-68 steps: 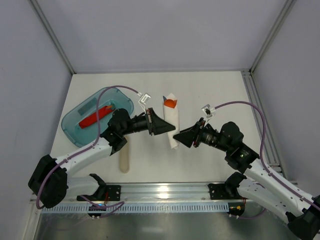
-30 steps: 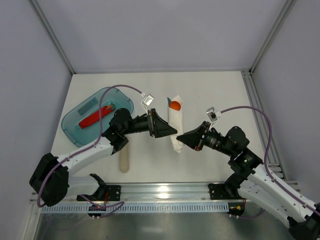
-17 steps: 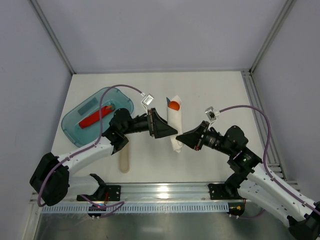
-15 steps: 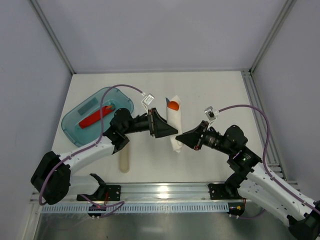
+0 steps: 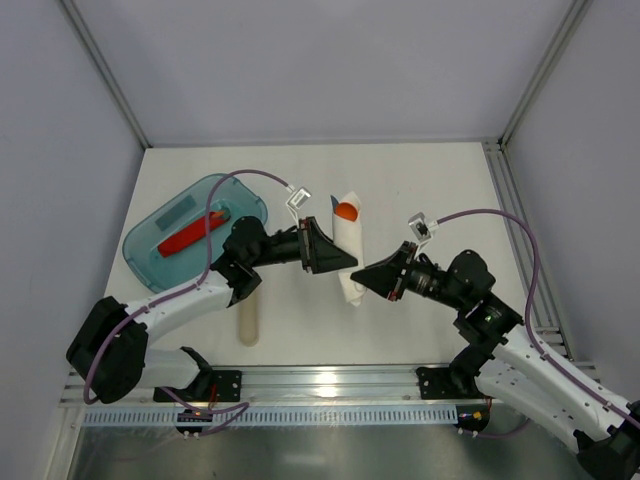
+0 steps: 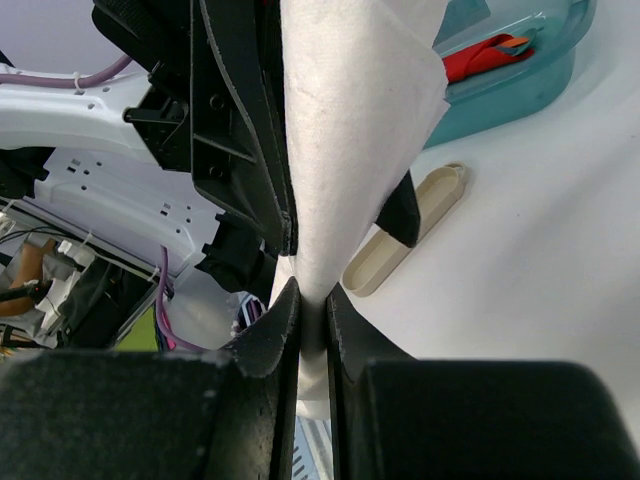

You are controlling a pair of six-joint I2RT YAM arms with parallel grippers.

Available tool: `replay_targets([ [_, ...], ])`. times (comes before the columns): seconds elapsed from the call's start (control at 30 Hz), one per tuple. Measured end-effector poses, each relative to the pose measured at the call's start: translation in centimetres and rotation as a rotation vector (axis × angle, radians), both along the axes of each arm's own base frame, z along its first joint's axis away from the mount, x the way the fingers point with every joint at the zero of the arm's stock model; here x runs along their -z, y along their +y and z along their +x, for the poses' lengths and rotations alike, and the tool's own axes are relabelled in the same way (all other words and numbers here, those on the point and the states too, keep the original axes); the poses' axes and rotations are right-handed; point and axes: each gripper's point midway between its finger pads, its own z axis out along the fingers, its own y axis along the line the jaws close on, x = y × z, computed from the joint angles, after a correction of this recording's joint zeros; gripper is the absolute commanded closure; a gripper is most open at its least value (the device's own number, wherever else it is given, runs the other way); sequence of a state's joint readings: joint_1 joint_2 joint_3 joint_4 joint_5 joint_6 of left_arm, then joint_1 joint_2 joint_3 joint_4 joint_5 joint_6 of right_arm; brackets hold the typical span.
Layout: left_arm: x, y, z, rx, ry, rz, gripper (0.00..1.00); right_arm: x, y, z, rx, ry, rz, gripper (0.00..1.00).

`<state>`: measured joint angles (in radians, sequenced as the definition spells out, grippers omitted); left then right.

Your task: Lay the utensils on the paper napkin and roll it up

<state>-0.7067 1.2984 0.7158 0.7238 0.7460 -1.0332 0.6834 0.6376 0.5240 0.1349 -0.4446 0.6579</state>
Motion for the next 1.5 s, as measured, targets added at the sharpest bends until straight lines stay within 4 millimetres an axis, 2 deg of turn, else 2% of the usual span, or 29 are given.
replay_targets([
  [0.13, -0.3, 0.0, -0.3, 0.013, 0.002, -0.011, 0.8, 0.3, 0.0, 0.2, 0.005, 0.008, -0.007, 0.93],
  [0.23, -0.5, 0.0, -0.4, 0.023, -0.006, -0.016, 0.94, 0.5, 0.0, 0.2, 0.009, 0.016, -0.014, 0.8],
  [0.3, -0.4, 0.0, -0.5, 0.025, -0.006, -0.015, 1.0, 0.5, 0.0, 0.1, 0.003, 0.012, -0.016, 0.71],
  [0.37, -0.4, 0.0, -0.5, 0.025, -0.002, -0.012, 1.0, 0.7, 0.1, -0.1, -0.009, 0.005, -0.025, 0.64],
  [0.5, -0.3, 0.1, -0.5, 0.028, -0.002, -0.011, 1.0, 1.2, 0.2, -0.9, -0.06, -0.001, -0.046, 0.57],
  [0.77, -0.6, 0.1, -1.0, 0.052, -0.005, -0.018, 1.0, 1.5, 0.7, -2.1, -0.148, -0.011, -0.046, 0.6],
  [0.8, -0.6, 0.1, -1.0, 0.055, -0.004, -0.02, 1.0, 1.7, 0.9, -2.3, -0.164, -0.012, -0.043, 0.63],
  [0.83, -0.7, 0.1, -1.1, 0.06, -0.005, -0.022, 1.0, 1.8, 1.0, -2.4, -0.175, -0.011, -0.041, 0.71],
  [0.93, -0.7, 0.2, -1.3, 0.069, -0.007, -0.022, 1.0, 2.4, 1.3, -2.5, -0.199, 0.001, -0.035, 0.77],
  [0.97, -0.7, 0.2, -1.3, 0.073, -0.007, -0.021, 1.0, 2.4, 1.4, -2.6, -0.205, 0.002, -0.031, 0.86],
  [1.0, -0.7, 0.2, -1.4, 0.076, -0.007, -0.021, 1.0, 2.4, 1.5, -2.6, -0.208, 0.0, -0.028, 0.89],
  [1.1, -0.7, 0.2, -1.6, 0.089, -0.02, -0.024, 1.0, 2.5, 1.5, -2.7, -0.211, 0.013, -0.021, 0.91],
  [1.17, -0.7, 0.2, -1.6, 0.09, -0.021, -0.023, 1.0, 2.5, 1.5, -2.7, -0.213, 0.014, -0.021, 0.85],
  [1.2, -0.7, 0.2, -1.6, 0.09, -0.023, -0.023, 1.0, 2.5, 1.5, -2.7, -0.213, 0.014, -0.021, 0.77],
  [1.23, -0.7, 0.2, -1.6, 0.089, -0.025, -0.022, 1.0, 2.5, 1.5, -2.7, -0.214, 0.011, -0.022, 0.62],
  [1.33, -0.3, 0.4, -1.2, 0.076, -0.013, -0.008, 1.0, 2.9, 1.3, -2.8, -0.208, 0.01, -0.041, 0.45],
  [1.5, 0.9, 2.2, 1.8, -0.033, 0.028, 0.053, 1.0, 3.3, -0.1, -2.9, -0.138, 0.008, -0.082, 0.34],
])
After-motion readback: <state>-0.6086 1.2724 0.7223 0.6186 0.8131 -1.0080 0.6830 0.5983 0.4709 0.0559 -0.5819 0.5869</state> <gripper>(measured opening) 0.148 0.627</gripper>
